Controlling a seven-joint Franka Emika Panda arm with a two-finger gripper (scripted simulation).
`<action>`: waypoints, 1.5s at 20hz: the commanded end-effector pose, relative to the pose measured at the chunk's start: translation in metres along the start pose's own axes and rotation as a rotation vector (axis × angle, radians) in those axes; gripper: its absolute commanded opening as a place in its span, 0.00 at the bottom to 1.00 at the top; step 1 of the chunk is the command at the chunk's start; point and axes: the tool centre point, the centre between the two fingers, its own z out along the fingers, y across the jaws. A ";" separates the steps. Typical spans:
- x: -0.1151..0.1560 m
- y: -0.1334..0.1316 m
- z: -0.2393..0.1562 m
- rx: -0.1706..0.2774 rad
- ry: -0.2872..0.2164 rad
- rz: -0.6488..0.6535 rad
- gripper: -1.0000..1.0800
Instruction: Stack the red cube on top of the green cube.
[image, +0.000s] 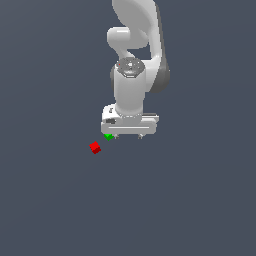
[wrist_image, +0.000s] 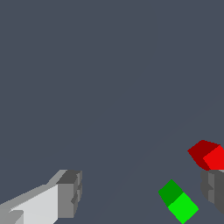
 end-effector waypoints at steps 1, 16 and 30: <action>0.000 0.000 0.000 0.000 0.000 0.000 0.96; -0.015 0.025 0.016 0.003 -0.002 -0.103 0.96; -0.038 0.087 0.054 0.010 -0.008 -0.337 0.96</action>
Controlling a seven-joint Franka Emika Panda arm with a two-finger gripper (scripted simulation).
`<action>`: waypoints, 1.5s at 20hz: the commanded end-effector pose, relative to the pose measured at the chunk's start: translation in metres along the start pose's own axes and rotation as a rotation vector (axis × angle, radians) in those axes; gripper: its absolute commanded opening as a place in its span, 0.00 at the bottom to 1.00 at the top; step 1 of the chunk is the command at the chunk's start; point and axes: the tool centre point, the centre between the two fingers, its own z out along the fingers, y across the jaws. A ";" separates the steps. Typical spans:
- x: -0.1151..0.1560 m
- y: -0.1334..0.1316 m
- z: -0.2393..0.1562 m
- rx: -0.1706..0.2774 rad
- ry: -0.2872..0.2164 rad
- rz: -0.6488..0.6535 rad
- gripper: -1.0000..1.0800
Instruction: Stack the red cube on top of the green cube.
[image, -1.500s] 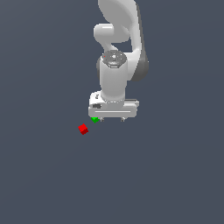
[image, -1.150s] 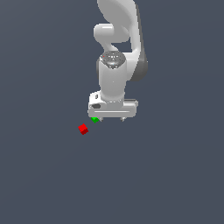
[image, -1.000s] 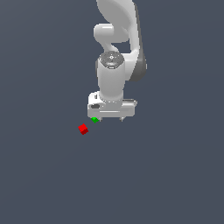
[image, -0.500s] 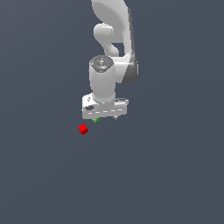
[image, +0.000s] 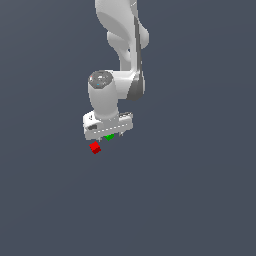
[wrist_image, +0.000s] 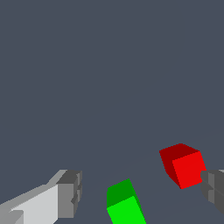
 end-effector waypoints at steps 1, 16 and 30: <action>-0.007 0.011 0.007 0.001 -0.001 -0.045 0.96; -0.029 0.071 0.044 0.008 -0.007 -0.270 0.96; -0.031 0.085 0.052 0.009 -0.009 -0.317 0.96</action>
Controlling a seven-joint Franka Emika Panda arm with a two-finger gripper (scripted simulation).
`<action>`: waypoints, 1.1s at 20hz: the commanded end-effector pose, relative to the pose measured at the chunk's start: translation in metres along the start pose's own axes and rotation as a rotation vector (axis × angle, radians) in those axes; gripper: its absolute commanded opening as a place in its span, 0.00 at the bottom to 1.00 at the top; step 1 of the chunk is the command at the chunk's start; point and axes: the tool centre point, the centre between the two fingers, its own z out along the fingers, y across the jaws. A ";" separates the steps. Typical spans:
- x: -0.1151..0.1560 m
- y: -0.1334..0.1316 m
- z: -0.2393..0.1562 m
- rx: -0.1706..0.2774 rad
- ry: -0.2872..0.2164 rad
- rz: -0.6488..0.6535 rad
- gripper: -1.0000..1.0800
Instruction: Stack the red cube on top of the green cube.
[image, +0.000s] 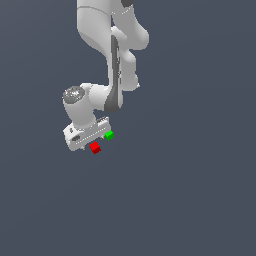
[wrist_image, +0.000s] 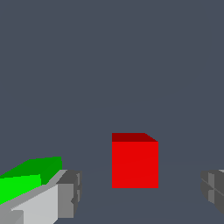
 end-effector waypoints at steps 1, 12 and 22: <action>0.000 0.000 0.001 0.000 0.000 0.000 0.96; 0.000 -0.001 0.044 0.000 0.000 -0.001 0.96; 0.000 0.000 0.050 0.000 0.000 -0.001 0.00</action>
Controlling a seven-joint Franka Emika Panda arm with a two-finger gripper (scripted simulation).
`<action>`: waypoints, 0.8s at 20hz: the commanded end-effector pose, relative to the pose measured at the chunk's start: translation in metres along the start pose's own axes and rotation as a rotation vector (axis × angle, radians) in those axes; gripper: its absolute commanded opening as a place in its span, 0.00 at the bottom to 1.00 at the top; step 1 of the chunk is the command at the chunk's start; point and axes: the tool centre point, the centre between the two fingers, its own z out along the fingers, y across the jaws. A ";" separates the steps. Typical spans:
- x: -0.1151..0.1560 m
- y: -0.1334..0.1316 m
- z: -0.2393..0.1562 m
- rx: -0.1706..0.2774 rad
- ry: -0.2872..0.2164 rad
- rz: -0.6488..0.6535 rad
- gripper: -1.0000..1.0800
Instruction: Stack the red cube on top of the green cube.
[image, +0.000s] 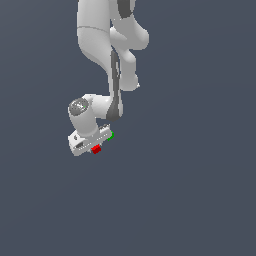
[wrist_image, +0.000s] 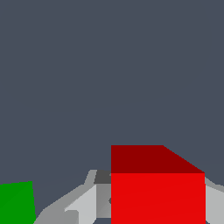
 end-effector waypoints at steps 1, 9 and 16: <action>0.000 0.000 0.000 0.000 0.000 0.000 0.00; 0.000 0.000 -0.003 0.000 0.000 0.000 0.00; 0.000 -0.001 -0.030 0.000 0.000 0.000 0.00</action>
